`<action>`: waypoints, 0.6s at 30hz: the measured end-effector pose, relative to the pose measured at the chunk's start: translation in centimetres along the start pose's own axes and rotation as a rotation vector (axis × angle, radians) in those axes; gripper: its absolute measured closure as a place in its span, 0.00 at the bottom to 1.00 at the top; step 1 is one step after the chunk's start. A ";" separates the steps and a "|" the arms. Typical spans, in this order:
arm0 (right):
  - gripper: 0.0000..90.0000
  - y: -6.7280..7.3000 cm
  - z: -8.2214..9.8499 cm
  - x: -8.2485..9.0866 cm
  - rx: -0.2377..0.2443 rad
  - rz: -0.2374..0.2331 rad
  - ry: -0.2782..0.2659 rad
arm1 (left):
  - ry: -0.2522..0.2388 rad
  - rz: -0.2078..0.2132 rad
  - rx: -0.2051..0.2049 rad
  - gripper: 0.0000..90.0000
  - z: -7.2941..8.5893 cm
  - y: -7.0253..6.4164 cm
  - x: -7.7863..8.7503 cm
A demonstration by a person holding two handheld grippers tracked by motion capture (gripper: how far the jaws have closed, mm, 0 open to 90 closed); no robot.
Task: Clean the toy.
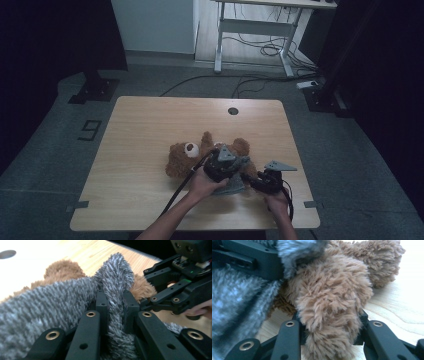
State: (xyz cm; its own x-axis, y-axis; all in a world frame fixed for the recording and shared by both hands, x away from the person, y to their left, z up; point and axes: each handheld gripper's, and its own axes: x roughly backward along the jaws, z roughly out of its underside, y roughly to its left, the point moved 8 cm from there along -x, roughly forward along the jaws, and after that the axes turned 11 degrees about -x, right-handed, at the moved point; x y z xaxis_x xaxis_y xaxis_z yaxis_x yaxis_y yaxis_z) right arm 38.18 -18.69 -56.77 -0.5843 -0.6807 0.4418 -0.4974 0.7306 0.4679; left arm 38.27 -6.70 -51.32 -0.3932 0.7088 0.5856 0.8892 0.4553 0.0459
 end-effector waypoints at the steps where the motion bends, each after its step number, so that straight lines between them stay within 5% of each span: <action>1: 0.69 0.0 0.0 0.0 -0.001 -0.003 0.001 | -0.004 0.001 0.005 0.87 0.2 0.2 0.3; 5: 0.69 0.0 0.0 0.1 0.002 -0.002 0.002 | -0.022 -0.012 0.044 0.87 1.3 1.3 2.2; 13: 0.69 -0.1 0.1 0.1 -0.004 -0.006 -0.001 | -0.010 -0.173 0.069 0.87 4.6 5.3 6.9; 18: 0.69 0.0 0.1 0.1 -0.004 -0.011 0.003 | -0.047 -0.183 0.101 0.87 6.0 6.3 9.2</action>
State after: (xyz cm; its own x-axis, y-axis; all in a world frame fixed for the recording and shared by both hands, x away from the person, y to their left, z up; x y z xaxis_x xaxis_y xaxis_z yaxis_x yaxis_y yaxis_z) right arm 38.04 -18.71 -56.84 -0.5769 -0.6889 0.4389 -0.5015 0.7228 0.4754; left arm 38.84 5.96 -50.47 -0.5586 0.6326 0.5364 0.7749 0.6287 0.0656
